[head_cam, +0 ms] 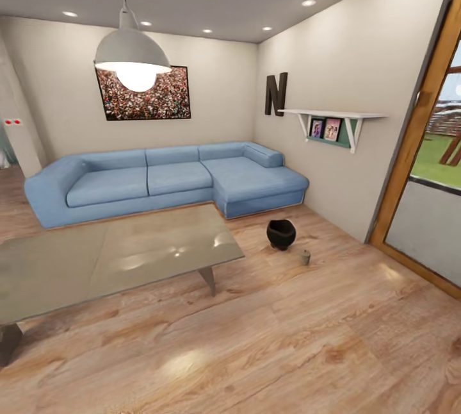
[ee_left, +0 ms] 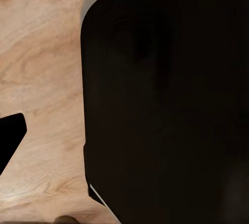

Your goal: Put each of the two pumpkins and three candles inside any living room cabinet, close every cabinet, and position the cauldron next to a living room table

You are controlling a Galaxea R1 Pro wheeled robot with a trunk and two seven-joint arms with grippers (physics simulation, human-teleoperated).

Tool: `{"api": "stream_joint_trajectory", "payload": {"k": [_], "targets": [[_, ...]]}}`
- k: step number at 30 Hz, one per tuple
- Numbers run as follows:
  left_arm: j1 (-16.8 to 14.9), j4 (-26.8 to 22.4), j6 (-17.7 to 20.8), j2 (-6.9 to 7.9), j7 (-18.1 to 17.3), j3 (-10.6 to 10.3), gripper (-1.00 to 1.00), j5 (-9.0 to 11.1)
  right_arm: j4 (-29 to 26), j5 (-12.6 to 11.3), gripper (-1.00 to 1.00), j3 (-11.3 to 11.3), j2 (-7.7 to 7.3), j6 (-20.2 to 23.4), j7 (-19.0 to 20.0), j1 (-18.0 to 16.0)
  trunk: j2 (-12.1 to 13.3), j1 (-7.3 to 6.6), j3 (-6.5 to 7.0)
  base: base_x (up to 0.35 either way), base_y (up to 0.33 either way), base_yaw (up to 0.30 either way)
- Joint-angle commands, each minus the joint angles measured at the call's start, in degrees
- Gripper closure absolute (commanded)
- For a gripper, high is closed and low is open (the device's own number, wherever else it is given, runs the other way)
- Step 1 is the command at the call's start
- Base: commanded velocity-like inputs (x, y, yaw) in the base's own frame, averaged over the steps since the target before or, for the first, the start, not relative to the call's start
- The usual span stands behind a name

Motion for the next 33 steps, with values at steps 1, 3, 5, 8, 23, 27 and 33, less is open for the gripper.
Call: {"api": "stream_joint_trajectory", "payload": {"k": [1,3,5,8,23,27,33], "targets": [[0.03,-0.08,-0.09,0.0,0.0,0.01,-1.0,0.04,0.03,0.49,-1.0,-0.01,-0.01,-0.18,-0.04,-0.03,-0.02,0.0,-0.04,0.0,0.0,0.273],[0.03,-0.08,-0.09,0.0,0.0,0.02,-1.0,0.06,0.03,0.5,-1.0,-0.01,-0.01,-0.21,-0.04,-0.03,-0.02,0.0,-0.04,0.0,0.0,0.273],[0.03,-0.08,-0.09,0.0,0.0,0.0,-1.0,0.05,0.03,0.49,-1.0,-0.01,0.01,-0.23,-0.04,-0.03,-0.02,0.0,-0.04,0.0,0.0,0.273],[0.03,-0.08,-0.09,0.02,0.0,-0.02,-1.0,0.02,0.03,0.46,-1.0,-0.01,0.04,-0.24,-0.04,-0.03,-0.02,0.0,-0.04,0.0,0.0,0.273],[0.03,-0.08,-0.09,0.0,0.0,0.0,-1.0,0.04,0.03,0.51,-1.0,-0.01,0.07,-0.9,-0.04,-0.03,-0.02,0.0,-0.04,0.0,0.0,0.273],[0.03,-0.08,-0.09,0.0,0.0,0.02,-1.0,0.06,0.08,0.51,-1.0,-0.01,0.01,-0.92,-0.04,-0.03,-0.02,0.0,-0.04,0.0,0.0,0.273],[0.03,-0.08,-0.09,0.01,0.0,-0.03,-1.0,0.06,0.22,0.51,-1.0,-0.01,-0.01,-0.94,-0.01,-0.03,-0.02,0.0,-0.04,0.0,0.0,0.272]]}}
